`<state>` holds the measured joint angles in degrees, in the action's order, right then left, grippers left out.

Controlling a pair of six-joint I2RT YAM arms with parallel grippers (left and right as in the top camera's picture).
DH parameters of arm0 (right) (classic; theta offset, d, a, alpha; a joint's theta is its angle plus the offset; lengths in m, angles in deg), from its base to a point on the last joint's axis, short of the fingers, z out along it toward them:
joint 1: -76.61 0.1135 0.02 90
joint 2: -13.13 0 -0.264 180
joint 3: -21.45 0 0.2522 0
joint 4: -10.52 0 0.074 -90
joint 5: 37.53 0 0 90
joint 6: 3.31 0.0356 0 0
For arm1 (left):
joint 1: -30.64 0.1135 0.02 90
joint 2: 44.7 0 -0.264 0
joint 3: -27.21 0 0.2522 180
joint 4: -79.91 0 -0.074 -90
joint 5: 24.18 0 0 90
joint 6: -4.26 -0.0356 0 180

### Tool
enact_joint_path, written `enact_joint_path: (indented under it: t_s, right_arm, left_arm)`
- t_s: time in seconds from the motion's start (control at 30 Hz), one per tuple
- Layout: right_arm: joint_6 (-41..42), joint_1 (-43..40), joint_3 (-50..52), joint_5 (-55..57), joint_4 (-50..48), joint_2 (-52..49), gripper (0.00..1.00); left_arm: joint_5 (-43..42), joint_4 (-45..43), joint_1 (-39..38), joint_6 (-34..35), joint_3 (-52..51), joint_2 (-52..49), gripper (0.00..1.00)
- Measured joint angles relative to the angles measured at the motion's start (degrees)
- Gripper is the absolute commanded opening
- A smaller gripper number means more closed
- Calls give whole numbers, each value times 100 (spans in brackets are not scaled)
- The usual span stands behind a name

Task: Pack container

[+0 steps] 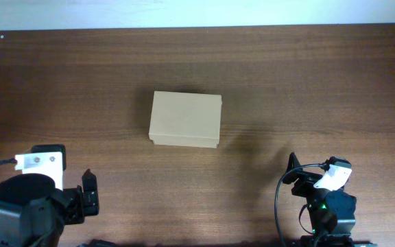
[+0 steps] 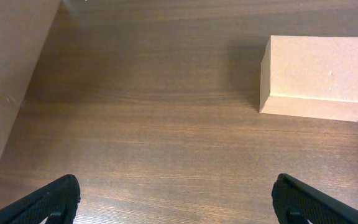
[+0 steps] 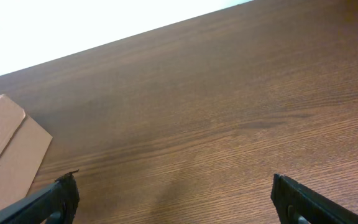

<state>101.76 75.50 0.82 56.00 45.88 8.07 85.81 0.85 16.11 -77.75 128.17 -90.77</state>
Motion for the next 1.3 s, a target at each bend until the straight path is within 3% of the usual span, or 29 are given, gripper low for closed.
enact_joint_path:
  t_s: [0.57,0.73,0.83,0.97,1.3]
  right_arm:
    - [2,0,0,0,0,0,99]
    - [-2,-2,4,-2,-15,0,99]
    - [-2,-4,7,0,-22,2,99]
    - [-2,-4,9,-4,-26,4,99]
    - [0,-4,9,-2,-24,4,99]
  left_arm:
    - [42,-173,70,-2,-57,90,100]
    - [199,-1969,348,-2,-920,844,100]
    - [264,-3541,417,2,-1998,1543,100]
    - [302,-4999,422,4,-3497,2297,100]
    - [302,-6638,422,2,-6398,3397,100]
